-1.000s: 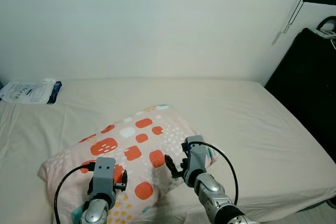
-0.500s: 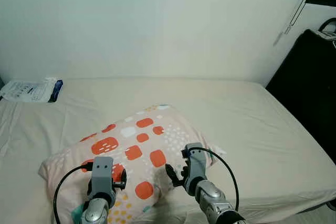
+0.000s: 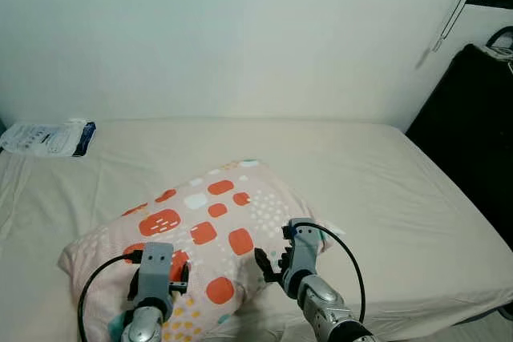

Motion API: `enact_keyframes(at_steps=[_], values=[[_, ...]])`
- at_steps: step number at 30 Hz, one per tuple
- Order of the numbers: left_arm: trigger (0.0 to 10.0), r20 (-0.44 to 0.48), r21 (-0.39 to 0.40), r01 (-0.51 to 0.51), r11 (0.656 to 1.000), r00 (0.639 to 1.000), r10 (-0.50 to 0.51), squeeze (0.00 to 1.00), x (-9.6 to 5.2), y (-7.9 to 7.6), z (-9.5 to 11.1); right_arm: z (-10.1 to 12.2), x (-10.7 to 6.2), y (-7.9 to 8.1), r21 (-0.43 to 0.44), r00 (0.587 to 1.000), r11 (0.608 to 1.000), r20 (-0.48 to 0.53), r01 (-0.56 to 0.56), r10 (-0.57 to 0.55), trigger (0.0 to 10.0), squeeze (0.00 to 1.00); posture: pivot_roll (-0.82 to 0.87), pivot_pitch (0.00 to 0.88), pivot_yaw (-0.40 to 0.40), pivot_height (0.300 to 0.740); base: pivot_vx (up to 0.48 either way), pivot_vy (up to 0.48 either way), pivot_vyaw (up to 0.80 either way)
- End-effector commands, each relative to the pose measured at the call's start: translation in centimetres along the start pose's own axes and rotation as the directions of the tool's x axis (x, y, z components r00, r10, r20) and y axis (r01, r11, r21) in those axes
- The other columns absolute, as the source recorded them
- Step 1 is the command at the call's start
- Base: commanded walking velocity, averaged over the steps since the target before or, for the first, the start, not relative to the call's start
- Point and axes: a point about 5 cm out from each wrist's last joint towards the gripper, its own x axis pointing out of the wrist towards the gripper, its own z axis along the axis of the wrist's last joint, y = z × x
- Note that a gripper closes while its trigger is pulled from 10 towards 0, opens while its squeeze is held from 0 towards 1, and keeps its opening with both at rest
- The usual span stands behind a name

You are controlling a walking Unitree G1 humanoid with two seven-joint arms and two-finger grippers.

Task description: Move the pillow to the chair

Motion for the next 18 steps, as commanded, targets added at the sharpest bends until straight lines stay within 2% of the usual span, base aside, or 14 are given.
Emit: enact_keyframes(at_steps=[1, 2, 5, 13, 18], values=[[10.0, 0.037, -0.005, -0.012, 1.000, 0.999, 0.012, 0.00, 0.06, -0.08, 0.50, 0.22, -0.06, -0.34, -0.012, 1.000, 1.000, 0.010, 0.007, -0.007, 10.0, 0.00, 0.12, 0.000, -0.116, 0.740, 0.000, 0.000, 0.00], [10.0, 0.033, -0.019, -0.039, 0.999, 0.999, 0.040, 0.00, 0.09, 0.05, 0.50, 0.22, -0.07, -0.15, -0.043, 1.000, 0.999, 0.015, -0.012, 0.013, 10.0, 0.00, 0.12, 0.000, -0.118, 0.740, 0.000, 0.000, 0.00], [10.0, 0.010, -0.028, -0.072, 0.997, 0.997, 0.072, 0.00, 0.15, 0.27, 0.32, 0.28, -0.06, 0.10, -0.039, 0.999, 0.999, 0.027, -0.028, 0.029, 10.0, 0.00, 0.12, 0.000, -0.120, 0.740, 0.000, 0.000, 0.00], [10.0, 0.004, -0.019, -0.090, 0.996, 0.996, 0.090, 0.00, 0.12, 0.59, 0.19, 0.75, 0.01, -0.15, -0.051, 0.999, 0.999, 0.046, -0.003, 0.005, 10.0, 0.00, 0.12, 0.000, -0.121, 0.740, 0.000, 0.000, 0.00], [10.0, 0.010, -0.011, -0.112, 0.994, 0.994, 0.112, 0.00, -0.03, 0.76, 0.12, 0.45, 0.08, 0.06, 0.028, 0.999, 0.999, 0.017, -0.042, 0.041, 10.0, 0.00, 0.13, 0.000, -0.115, 0.740, 0.000, 0.000, 0.00]])
